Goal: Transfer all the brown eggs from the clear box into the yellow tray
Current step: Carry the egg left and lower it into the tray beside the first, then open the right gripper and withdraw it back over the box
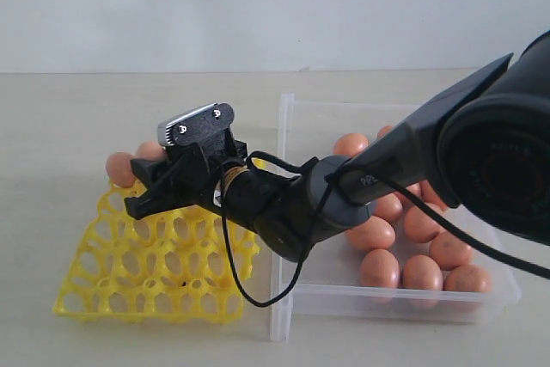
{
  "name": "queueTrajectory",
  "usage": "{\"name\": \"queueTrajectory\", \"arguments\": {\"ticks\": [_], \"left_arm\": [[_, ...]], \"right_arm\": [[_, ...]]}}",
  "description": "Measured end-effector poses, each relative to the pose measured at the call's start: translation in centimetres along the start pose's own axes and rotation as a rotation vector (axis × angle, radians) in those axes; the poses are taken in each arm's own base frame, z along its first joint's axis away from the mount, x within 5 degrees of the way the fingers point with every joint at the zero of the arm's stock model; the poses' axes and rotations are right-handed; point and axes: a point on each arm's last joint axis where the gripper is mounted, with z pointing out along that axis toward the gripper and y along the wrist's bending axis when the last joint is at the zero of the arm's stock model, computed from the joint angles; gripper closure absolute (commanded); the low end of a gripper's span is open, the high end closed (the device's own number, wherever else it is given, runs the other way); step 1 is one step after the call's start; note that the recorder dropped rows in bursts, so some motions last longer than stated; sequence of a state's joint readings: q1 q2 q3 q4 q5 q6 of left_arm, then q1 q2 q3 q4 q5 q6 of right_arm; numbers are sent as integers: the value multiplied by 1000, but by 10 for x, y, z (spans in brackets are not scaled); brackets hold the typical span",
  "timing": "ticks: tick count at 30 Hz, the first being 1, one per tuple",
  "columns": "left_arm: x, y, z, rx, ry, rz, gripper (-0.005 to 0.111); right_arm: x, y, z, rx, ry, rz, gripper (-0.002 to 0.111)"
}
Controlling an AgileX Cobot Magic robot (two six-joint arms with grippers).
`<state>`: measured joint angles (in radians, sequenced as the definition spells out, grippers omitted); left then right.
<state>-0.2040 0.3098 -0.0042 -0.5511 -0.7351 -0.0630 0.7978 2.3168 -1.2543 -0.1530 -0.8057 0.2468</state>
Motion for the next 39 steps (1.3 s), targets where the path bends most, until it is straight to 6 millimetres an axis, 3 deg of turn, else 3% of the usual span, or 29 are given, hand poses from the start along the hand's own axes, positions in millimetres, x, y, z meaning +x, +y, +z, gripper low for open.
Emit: {"name": "queueTrajectory", "arguments": {"ticks": [8, 10, 13, 14, 20, 23, 30, 35, 39], "left_arm": [[0, 0, 0, 0, 0, 0, 103], [0, 0, 0, 0, 0, 0, 103], [0, 0, 0, 0, 0, 0, 103], [0, 0, 0, 0, 0, 0, 103], [0, 0, 0, 0, 0, 0, 103], [0, 0, 0, 0, 0, 0, 103], [0, 0, 0, 0, 0, 0, 103], [0, 0, 0, 0, 0, 0, 103], [0, 0, 0, 0, 0, 0, 103]], "right_arm": [[3, -4, 0, 14, 34, 5, 108], [3, -5, -1, 16, 35, 10, 99], [3, -5, -1, 15, 35, 14, 61], [3, -5, -1, 15, 35, 17, 57], [-1, -5, 0, 9, -10, 30, 57], [-14, -10, -5, 7, -72, 26, 57], [-58, -16, -61, 12, -328, -83, 57], [-55, -18, -108, 91, -286, -277, 57], [-48, -27, -146, 222, -229, -235, 62]]}}
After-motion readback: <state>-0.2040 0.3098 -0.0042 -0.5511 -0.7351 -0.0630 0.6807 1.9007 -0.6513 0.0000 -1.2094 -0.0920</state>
